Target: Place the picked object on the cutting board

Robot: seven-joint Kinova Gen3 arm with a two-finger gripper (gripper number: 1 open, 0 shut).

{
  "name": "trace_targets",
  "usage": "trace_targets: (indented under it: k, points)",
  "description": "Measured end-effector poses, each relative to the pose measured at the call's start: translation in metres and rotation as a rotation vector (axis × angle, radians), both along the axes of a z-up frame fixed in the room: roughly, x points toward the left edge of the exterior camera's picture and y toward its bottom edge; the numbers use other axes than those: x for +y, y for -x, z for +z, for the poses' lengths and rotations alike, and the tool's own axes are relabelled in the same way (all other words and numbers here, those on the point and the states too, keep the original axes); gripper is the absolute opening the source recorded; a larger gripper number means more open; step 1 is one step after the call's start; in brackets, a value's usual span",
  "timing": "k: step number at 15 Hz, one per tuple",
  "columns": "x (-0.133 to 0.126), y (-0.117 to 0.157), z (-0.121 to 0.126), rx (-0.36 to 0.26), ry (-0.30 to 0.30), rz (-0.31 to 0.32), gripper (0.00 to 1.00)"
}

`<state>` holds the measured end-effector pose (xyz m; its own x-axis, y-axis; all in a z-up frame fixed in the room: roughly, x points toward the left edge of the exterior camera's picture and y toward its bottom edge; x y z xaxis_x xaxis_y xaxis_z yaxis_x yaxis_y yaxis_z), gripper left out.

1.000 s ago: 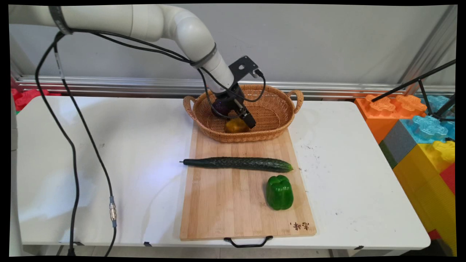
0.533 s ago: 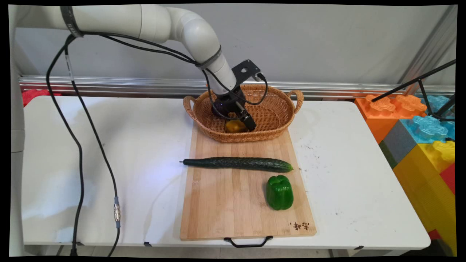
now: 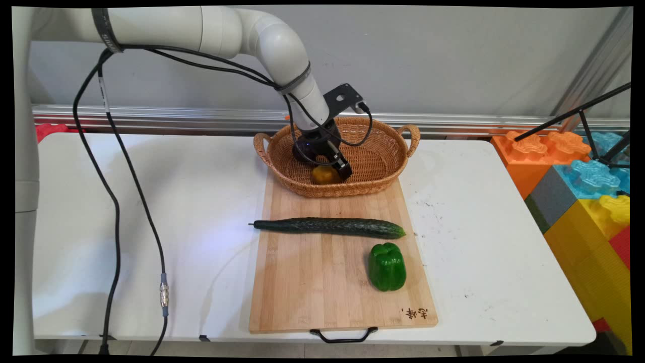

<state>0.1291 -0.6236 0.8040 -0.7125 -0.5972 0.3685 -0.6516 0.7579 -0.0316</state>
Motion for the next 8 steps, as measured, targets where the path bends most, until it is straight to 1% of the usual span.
trace_targets:
  k: [3,6,8]
  points:
    - [0.002,0.006,0.009,0.025,0.021,-0.014,0.00]
    - [0.009,0.014,0.033,0.069,0.095,-0.049,0.00]
    - [0.020,0.018,0.062,0.106,0.156,-0.078,0.00]
